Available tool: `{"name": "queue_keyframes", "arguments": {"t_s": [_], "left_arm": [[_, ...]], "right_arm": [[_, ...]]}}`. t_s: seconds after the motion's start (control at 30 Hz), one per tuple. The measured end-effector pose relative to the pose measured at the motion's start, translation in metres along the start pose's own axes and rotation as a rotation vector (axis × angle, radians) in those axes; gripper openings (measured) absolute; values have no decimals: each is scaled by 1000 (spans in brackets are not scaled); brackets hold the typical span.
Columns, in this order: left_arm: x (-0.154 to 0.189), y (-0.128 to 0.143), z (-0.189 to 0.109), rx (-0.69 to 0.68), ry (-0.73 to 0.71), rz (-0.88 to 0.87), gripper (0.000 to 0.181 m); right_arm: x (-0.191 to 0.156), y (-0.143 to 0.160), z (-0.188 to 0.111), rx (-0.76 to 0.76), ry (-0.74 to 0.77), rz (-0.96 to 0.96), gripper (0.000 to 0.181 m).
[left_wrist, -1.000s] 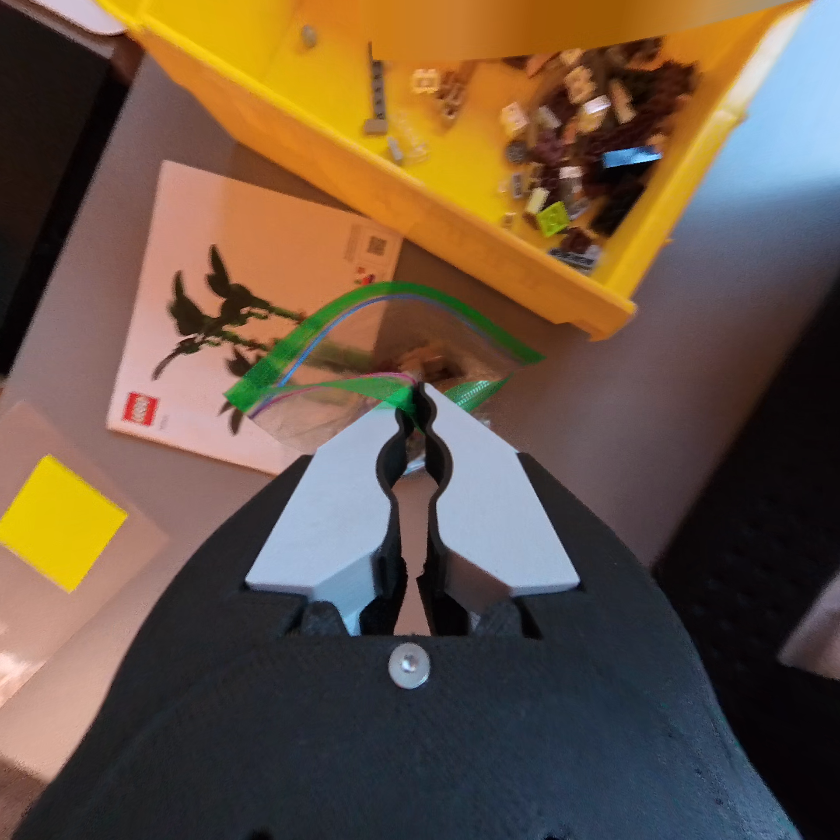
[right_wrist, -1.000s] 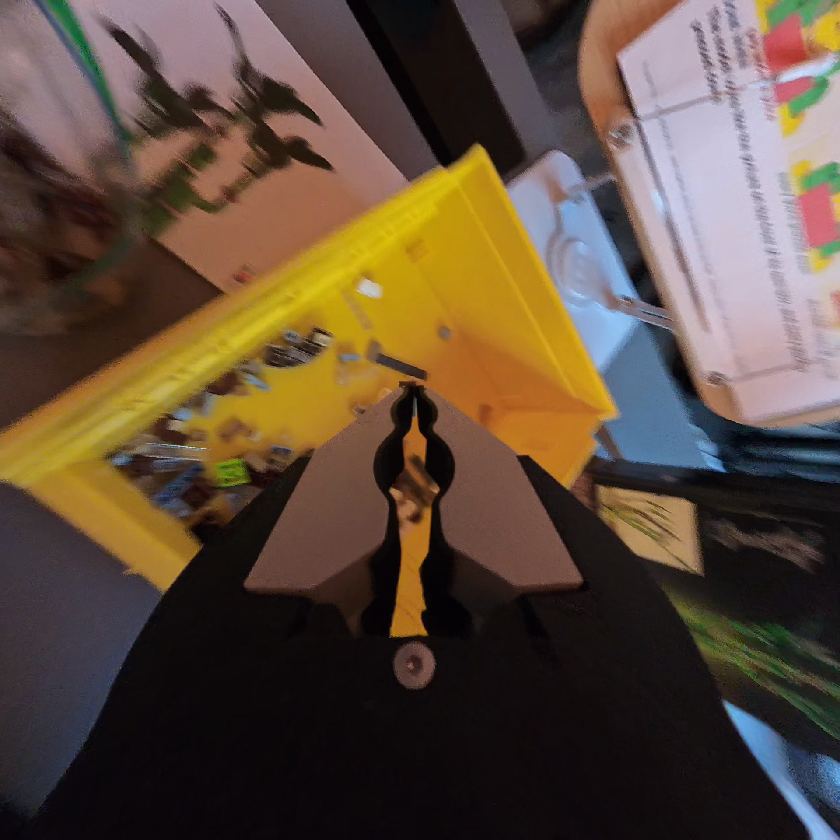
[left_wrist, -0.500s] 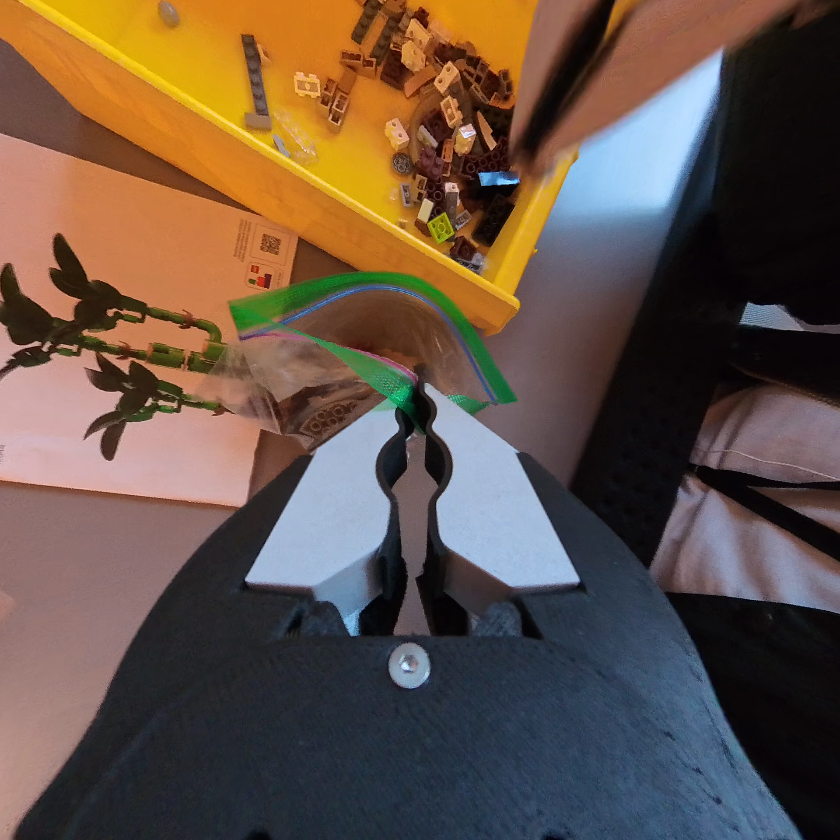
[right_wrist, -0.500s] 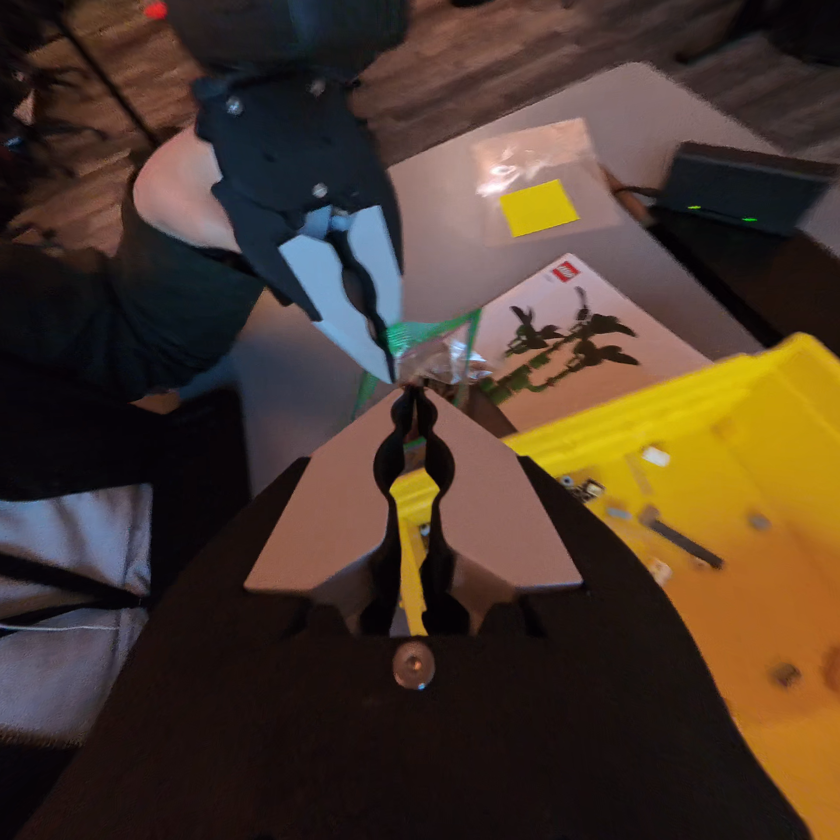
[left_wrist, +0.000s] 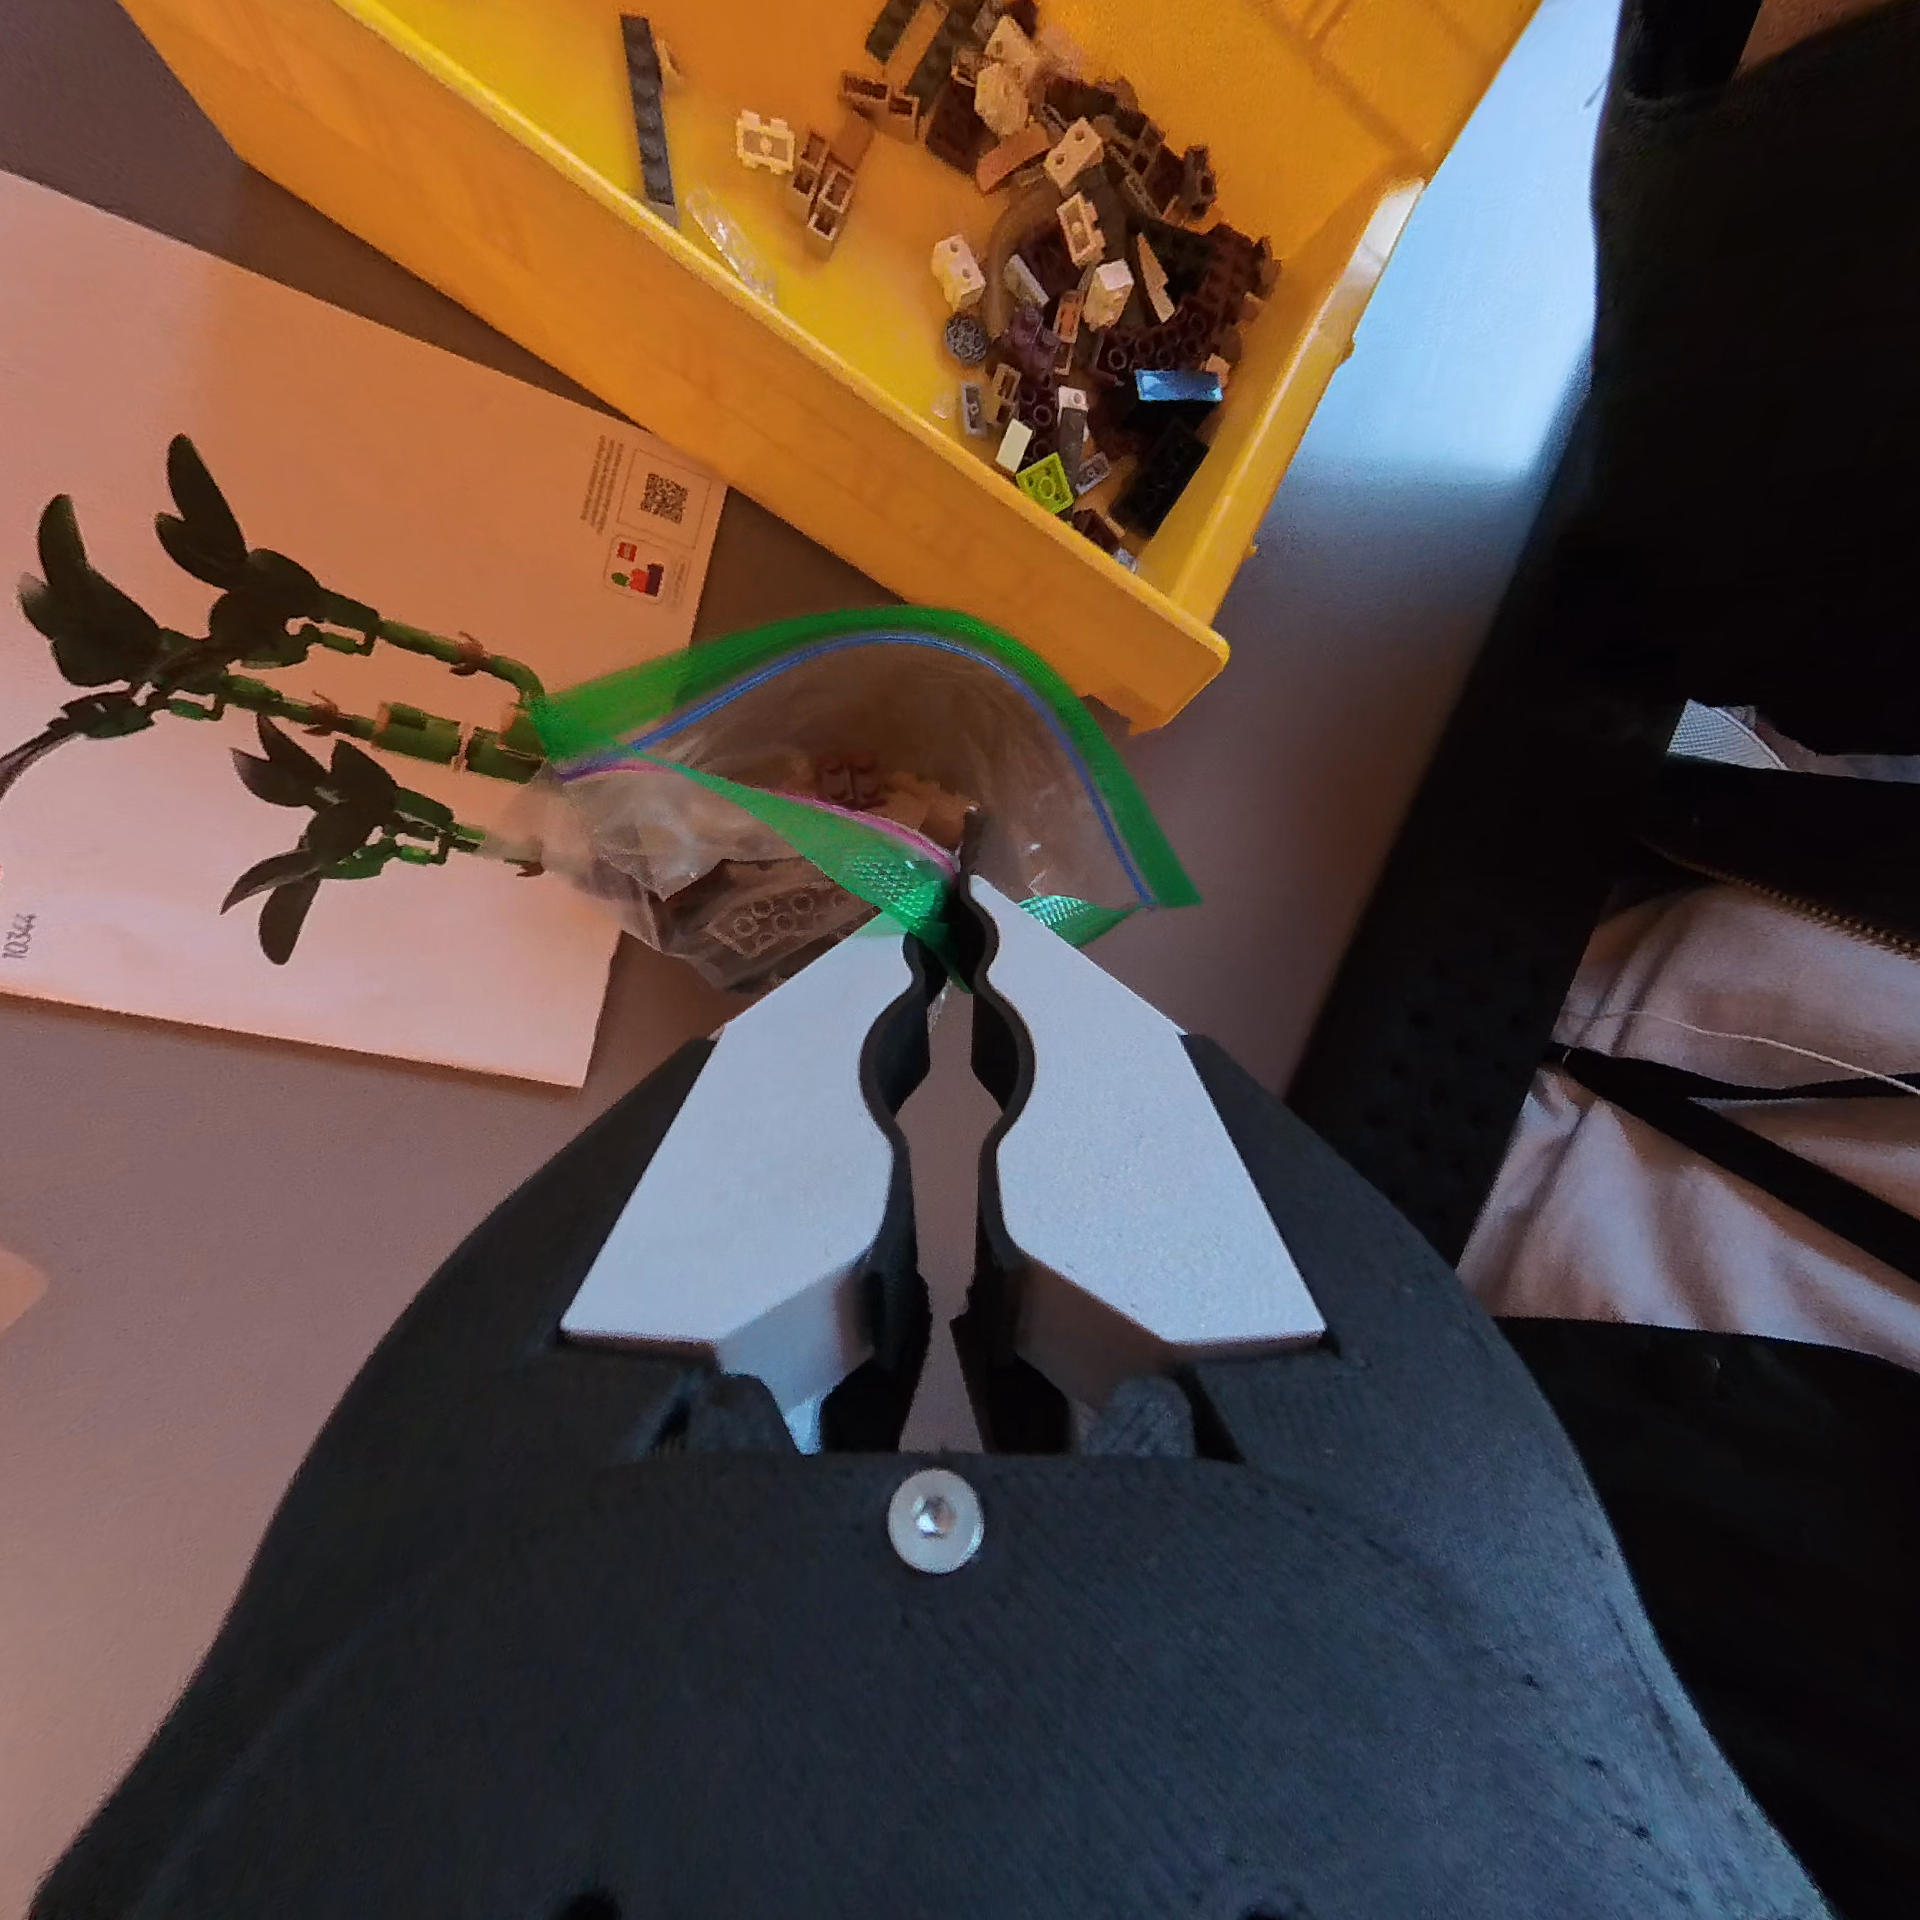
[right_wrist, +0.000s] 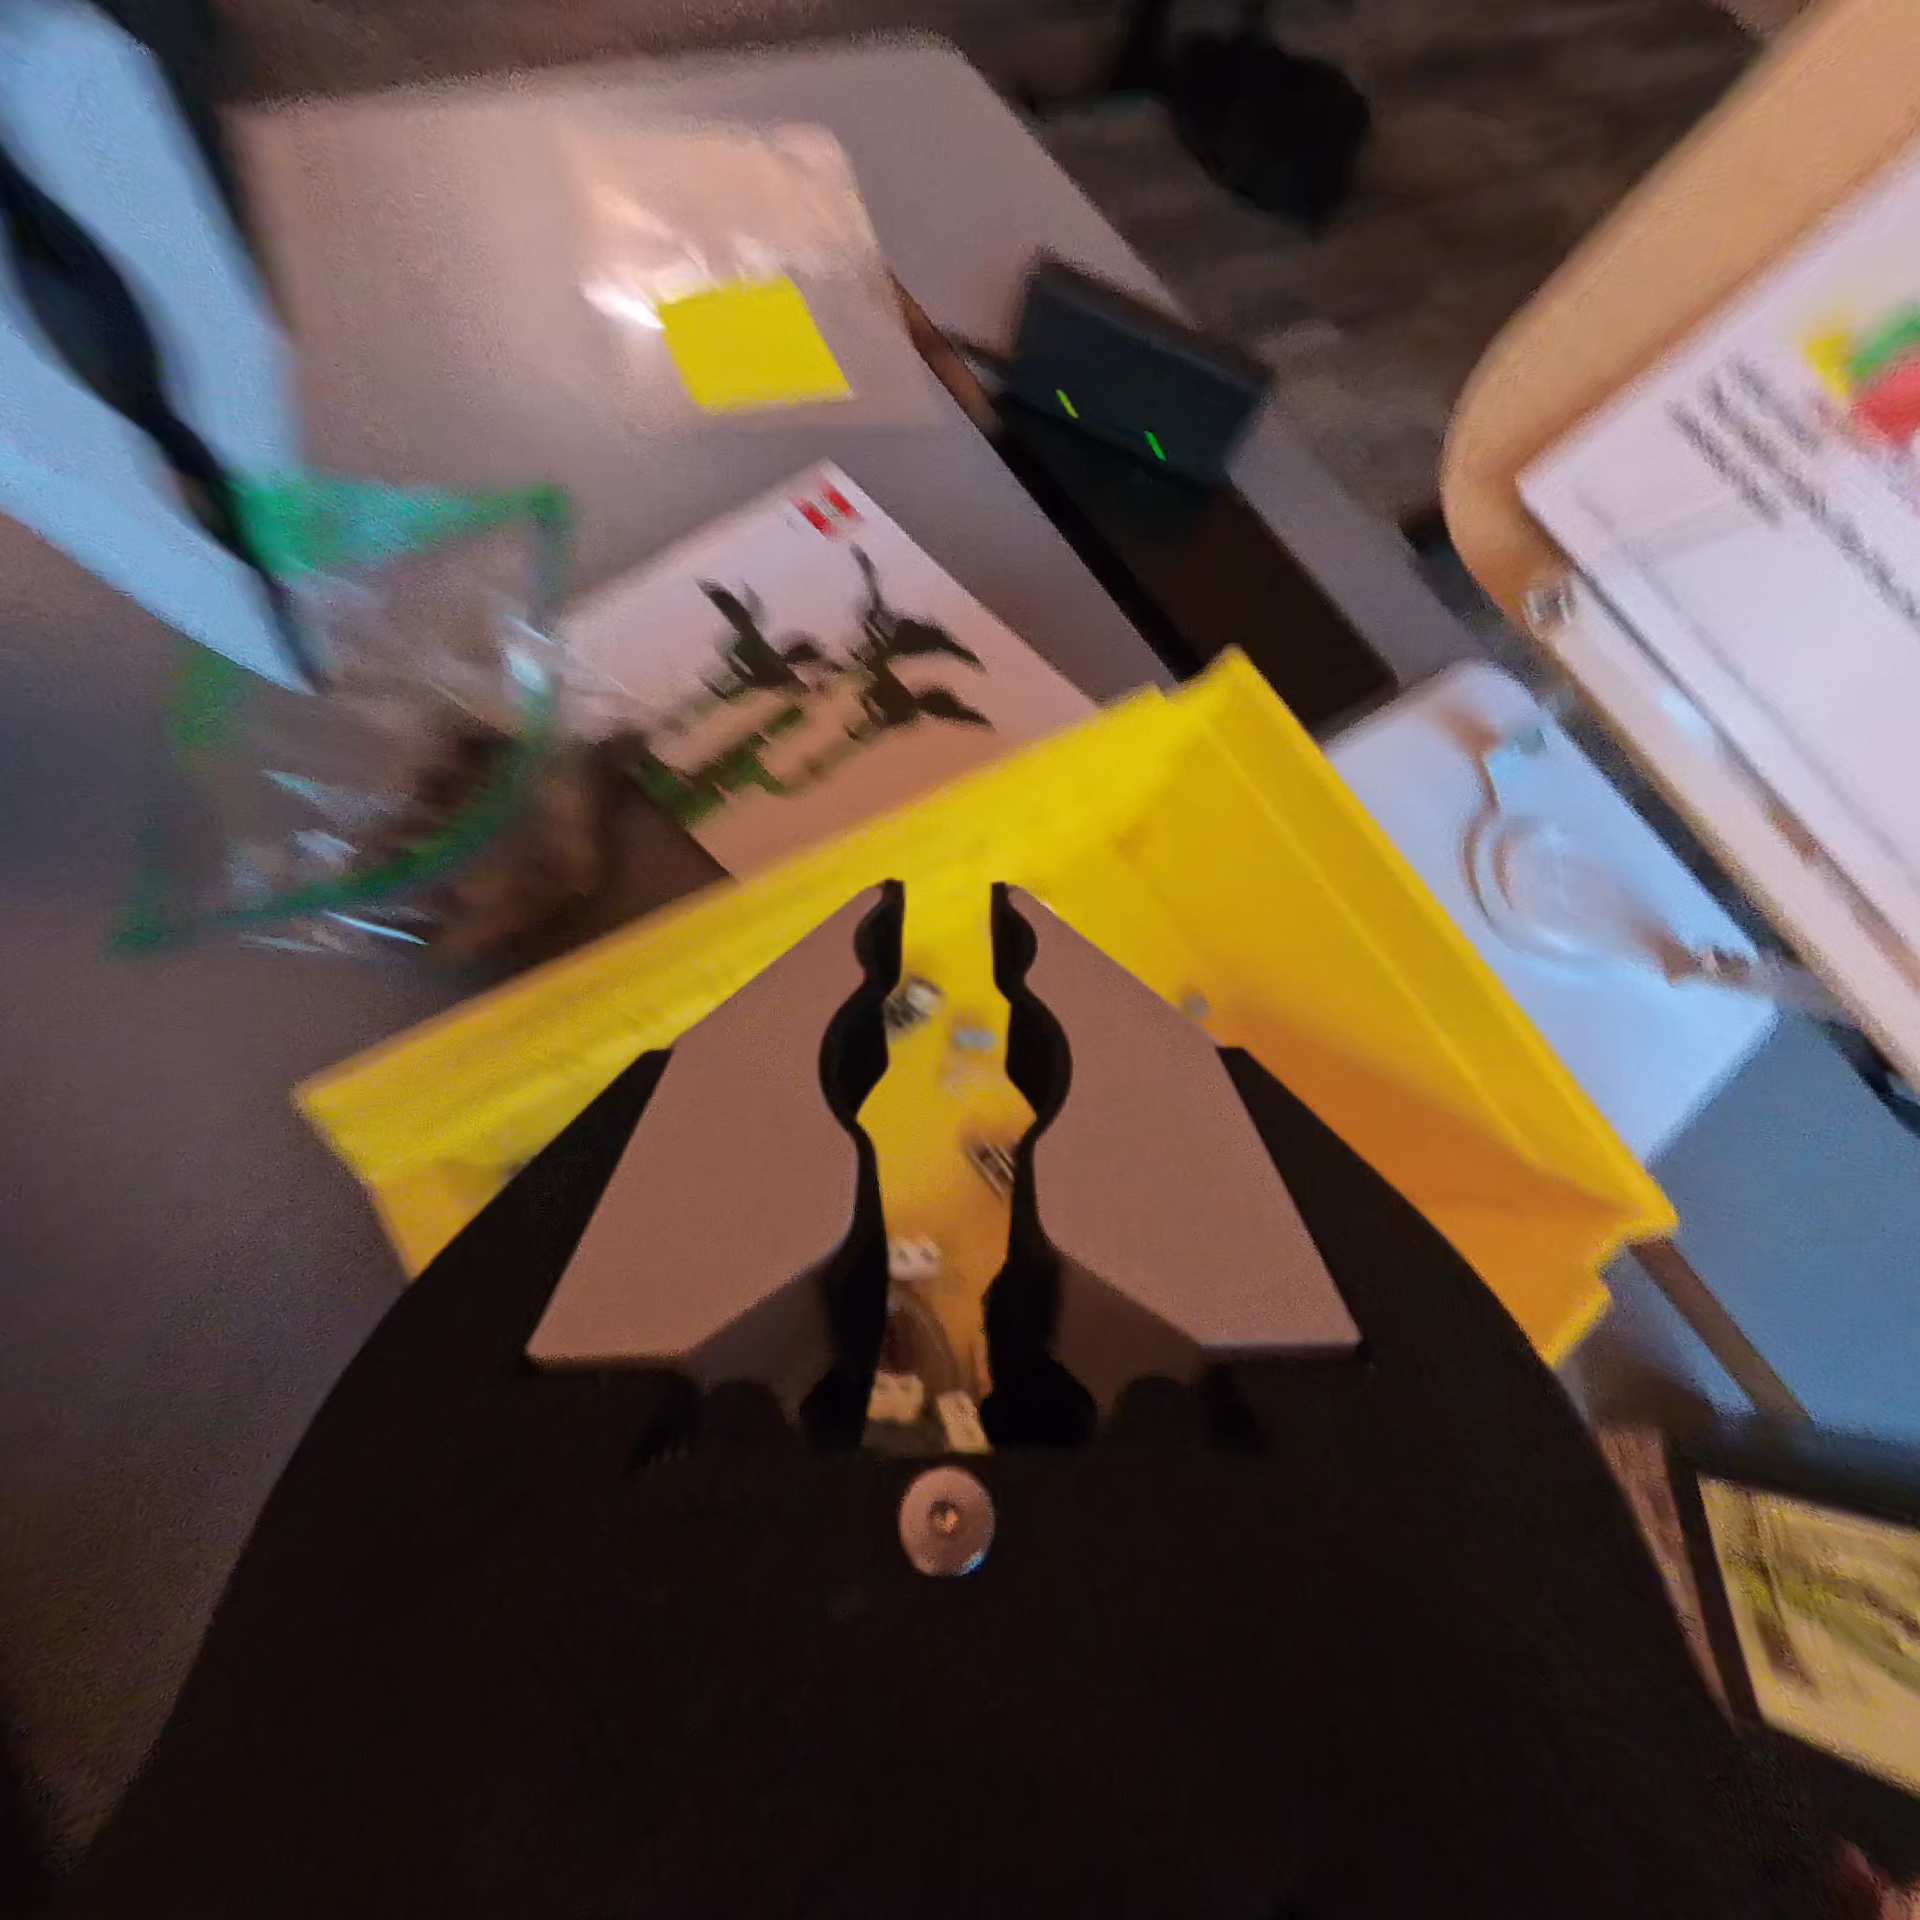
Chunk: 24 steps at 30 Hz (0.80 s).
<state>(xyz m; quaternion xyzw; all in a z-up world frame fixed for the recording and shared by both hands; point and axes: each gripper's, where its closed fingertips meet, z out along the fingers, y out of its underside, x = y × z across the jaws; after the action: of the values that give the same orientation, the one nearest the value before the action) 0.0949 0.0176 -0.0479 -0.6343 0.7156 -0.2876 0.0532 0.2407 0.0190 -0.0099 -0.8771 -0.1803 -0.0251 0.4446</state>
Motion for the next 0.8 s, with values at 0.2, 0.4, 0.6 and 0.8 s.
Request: {"name": "queue_keyframes", "arguments": {"t_s": [0.2, 0.4, 0.6, 0.8], "left_arm": [[-2, 1, 1, -7, -3, -6, 0], [-1, 2, 4, -19, 8, -7, 0], [0, 2, 4, -19, 2, -3, 0], [0, 2, 3, -19, 1, -3, 0]], "right_arm": [[17, 91, 64, -379, 38, 77, 20], [9, 128, 88, -508, -10, 120, 37], [11, 131, 91, -475, -47, 190, 31], [11, 129, 88, -470, -44, 140, 14]]}}
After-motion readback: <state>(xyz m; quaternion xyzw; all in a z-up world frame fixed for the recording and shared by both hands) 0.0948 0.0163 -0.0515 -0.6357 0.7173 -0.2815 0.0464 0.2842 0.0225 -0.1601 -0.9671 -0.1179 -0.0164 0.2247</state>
